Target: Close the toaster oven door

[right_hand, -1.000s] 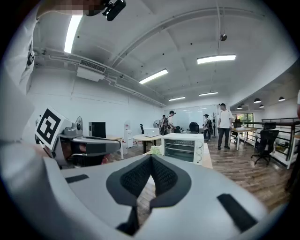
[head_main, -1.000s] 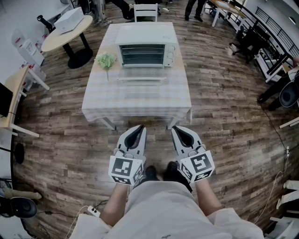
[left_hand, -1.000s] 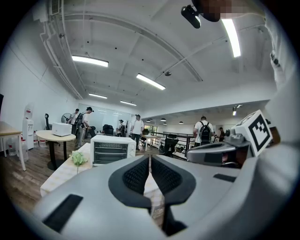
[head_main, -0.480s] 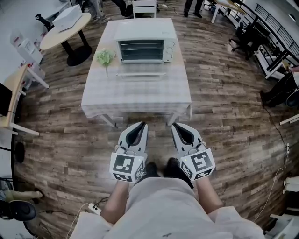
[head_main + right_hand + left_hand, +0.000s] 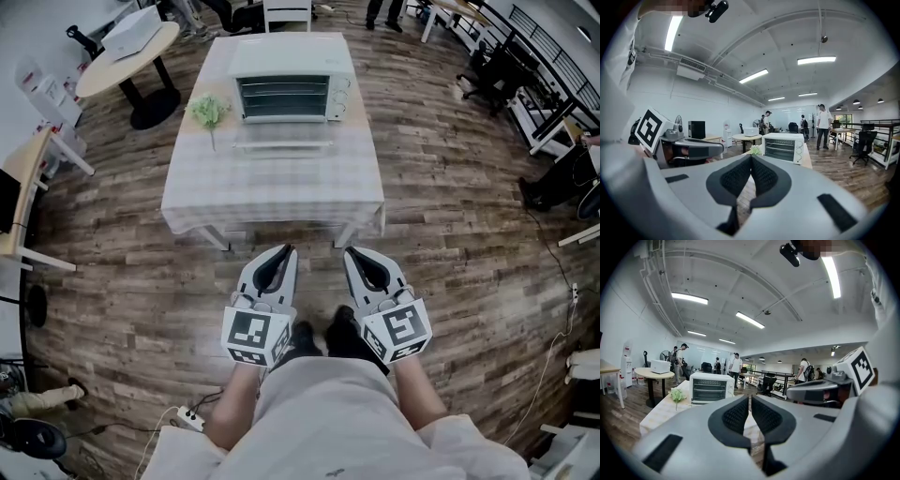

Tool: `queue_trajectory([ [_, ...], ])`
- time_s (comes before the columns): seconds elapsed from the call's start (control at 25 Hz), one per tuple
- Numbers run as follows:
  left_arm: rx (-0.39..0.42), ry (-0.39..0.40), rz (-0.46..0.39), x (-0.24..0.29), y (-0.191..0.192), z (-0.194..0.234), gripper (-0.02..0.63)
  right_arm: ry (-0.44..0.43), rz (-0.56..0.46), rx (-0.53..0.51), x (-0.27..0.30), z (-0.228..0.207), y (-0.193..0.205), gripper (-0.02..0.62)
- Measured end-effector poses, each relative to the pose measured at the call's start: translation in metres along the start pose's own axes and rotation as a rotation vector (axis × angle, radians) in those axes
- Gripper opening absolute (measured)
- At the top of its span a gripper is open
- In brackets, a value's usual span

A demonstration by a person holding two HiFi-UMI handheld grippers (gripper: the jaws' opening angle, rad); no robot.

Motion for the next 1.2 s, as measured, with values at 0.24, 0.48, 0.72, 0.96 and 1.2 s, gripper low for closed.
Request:
queue_trajectory([
  [0.24, 0.007, -0.004, 0.005, -0.002, 0.006, 0.006, 0.020, -0.016, 0.002, 0.011, 0.007, 0.005, 0.005, 0.012],
  [0.48, 0.035, 0.050, 0.036, 0.011, 0.009, 0.008, 0.143, -0.024, -0.014, 0.038, 0.025, -0.002, 0.004, 0.175],
  [0.72, 0.036, 0.044, 0.048, 0.034, 0.011, 0.015, 0.144, -0.035, -0.019, 0.047, 0.043, -0.022, 0.004, 0.172],
  [0.96, 0.031, 0.025, 0.056, 0.067, 0.011, 0.028, 0.144, -0.049, -0.007, 0.049, 0.069, -0.053, 0.006, 0.164],
  [1.2, 0.039, 0.008, 0.072, 0.102, 0.011, 0.045, 0.144, -0.075, -0.007, 0.049, 0.102, -0.083, 0.009, 0.160],
])
Point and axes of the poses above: the fingertips, and each gripper's own axes: x forward along the fingers, z to its left, y out of its underside, the point moved 3 cm from there along -x, backward along the fingers, and after that the axes turned 10 degrees about -z, right-handed, at the moved point
